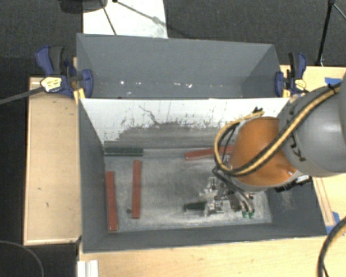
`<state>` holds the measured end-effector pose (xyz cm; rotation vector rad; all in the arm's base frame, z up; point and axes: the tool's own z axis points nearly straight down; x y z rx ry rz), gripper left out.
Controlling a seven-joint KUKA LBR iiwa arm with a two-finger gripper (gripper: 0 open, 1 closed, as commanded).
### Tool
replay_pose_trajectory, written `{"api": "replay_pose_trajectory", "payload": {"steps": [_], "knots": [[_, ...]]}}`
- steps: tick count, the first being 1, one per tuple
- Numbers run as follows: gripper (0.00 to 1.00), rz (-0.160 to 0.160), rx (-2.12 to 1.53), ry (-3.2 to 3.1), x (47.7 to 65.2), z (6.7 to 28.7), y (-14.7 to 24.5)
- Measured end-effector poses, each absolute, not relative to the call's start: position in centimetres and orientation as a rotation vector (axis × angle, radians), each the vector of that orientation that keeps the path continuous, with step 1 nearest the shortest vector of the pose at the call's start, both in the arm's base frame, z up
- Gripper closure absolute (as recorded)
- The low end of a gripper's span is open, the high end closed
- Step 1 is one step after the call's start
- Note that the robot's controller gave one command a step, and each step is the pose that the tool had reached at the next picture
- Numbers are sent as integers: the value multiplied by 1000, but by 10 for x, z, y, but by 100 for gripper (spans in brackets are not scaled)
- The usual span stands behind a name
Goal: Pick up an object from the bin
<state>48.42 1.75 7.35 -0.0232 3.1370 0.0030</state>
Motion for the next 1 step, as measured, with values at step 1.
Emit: {"api": "replay_pose_trajectory", "payload": {"steps": [1], "knots": [[100,1,-40,3139,479,222,30]]}}
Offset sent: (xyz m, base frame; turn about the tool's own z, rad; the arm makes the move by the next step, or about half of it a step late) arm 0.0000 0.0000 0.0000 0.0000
